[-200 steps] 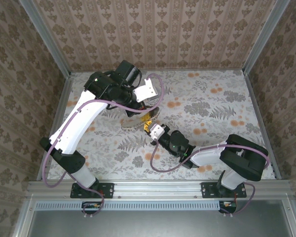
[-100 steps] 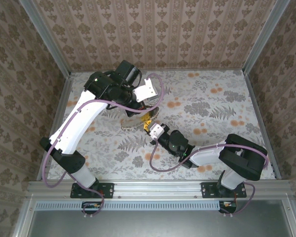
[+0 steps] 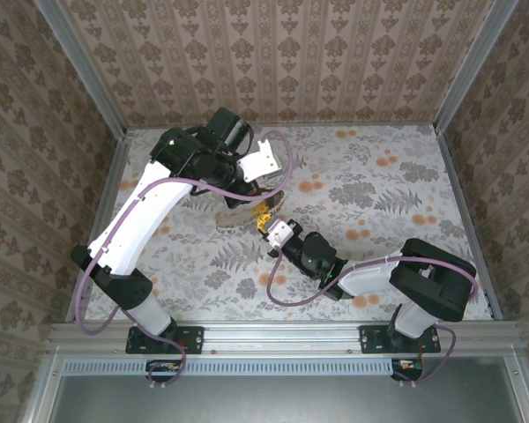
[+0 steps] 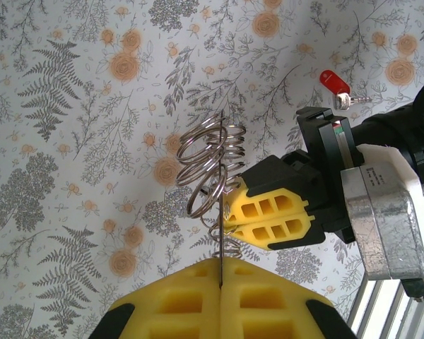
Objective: Put the keys on the keyring
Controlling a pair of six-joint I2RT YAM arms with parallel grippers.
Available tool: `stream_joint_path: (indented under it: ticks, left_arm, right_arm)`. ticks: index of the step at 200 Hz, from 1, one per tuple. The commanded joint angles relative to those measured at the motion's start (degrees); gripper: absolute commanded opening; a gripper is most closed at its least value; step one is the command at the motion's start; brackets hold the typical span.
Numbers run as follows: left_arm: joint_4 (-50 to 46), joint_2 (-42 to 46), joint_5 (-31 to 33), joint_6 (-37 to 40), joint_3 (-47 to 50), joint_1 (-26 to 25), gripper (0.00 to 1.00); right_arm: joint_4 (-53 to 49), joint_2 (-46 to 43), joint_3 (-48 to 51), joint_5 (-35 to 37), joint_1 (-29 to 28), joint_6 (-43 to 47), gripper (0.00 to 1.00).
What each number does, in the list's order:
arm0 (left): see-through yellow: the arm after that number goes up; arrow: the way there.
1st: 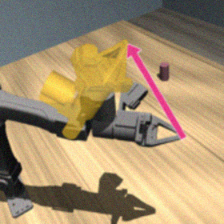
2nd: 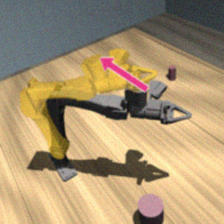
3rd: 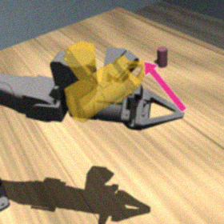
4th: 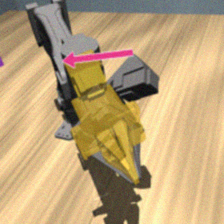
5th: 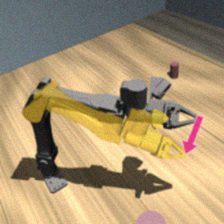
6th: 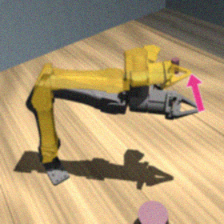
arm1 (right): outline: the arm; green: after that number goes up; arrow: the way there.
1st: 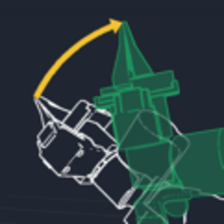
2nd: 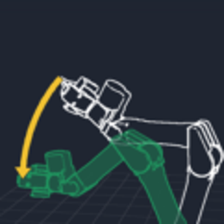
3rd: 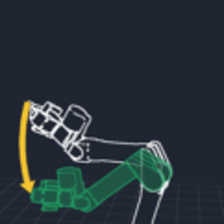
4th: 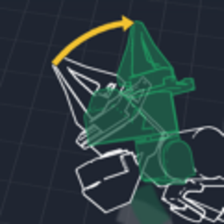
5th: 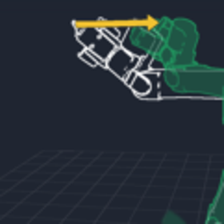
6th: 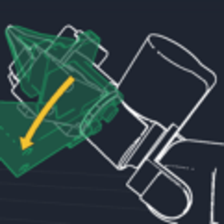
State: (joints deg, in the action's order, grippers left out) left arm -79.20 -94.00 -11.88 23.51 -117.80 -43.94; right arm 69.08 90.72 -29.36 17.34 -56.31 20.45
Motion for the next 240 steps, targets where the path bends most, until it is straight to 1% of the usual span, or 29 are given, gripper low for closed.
stream_joint_path:
  ticks: [1, 24, 45, 84, 107, 136, 147, 151, 164, 187, 192, 199, 215, 230, 240]
  left_arm:
    - [1.4, 2.4, 0.1, -1.5, -0.1, -0.3, 0.0]
    - [3.0, 2.7, 0.4, -3.0, 1.0, 0.7, 0.0]
    - [4.9, 3.3, -0.9, -5.8, 2.4, 3.1, 0.0]
    - [10.4, 6.1, -7.6, -11.1, 8.6, 8.7, 0.0]
    - [15.4, 8.3, -14.0, -15.7, 13.9, 12.2, 0.0]
    - [23.3, 11.2, -20.7, -22.0, 21.6, 16.5, 0.0]
    - [27.1, 12.4, -24.5, -24.3, 24.9, 17.4, 0.0]
    - [28.6, 12.9, -27.2, -25.2, 26.2, 19.2, 0.0]
    - [33.3, 14.1, -33.5, -27.7, 30.3, 20.9, 0.0]
    - [41.3, 15.8, -39.1, -34.7, 37.3, 24.0, 0.0]
    - [42.8, 16.0, -40.1, -36.0, 38.7, 24.6, 0.0]
    - [44.4, 16.4, -40.9, -37.5, 40.3, 25.4, 0.0]
    - [47.0, 16.6, -41.9, -39.2, 43.2, 26.7, 0.0]
    - [50.5, 16.3, -43.6, -41.5, 46.0, 27.0, 0.0]
    - [52.0, 15.8, -43.6, -42.7, 47.5, 27.0, 0.0]
  right_arm:
    - [2.3, 0.7, -1.5, 1.3, -0.4, -1.0, 0.04]
    - [1.5, 0.3, -0.8, 1.3, -0.4, -0.9, 0.0]
    - [1.6, -0.5, 0.4, 1.3, -0.4, -1.0, 0.0]
    - [1.0, -2.5, 1.3, -0.2, -0.3, -1.3, 0.0]
    - [-0.1, -3.6, 1.5, -2.2, 0.1, -2.5, 0.0]
    - [-1.2, -5.6, 2.1, -6.3, 1.8, -6.0, 0.0]
    - [-2.1, -6.3, 2.3, -8.2, 2.7, -7.2, 0.0]
    - [-2.9, -6.8, 2.2, -9.5, 3.2, -7.7, 0.0]
    - [-5.2, -8.4, 2.0, -12.5, 4.4, -9.5, 0.0]
    - [-7.8, -10.6, 2.3, -16.9, 6.3, -11.2, 0.0]
    - [-8.5, -10.6, 2.3, -18.2, 6.9, -11.7, 0.0]
    - [-9.9, -13.1, 2.1, -20.1, 7.7, -12.4, 0.0]
    - [-14.0, -15.3, 1.7, -24.8, 9.5, -13.2, 0.0]
    - [-17.9, -17.4, 1.3, -27.4, 10.6, -13.4, 0.0]
    - [-20.3, -18.5, 1.2, -28.6, 11.4, -13.6, 0.0]
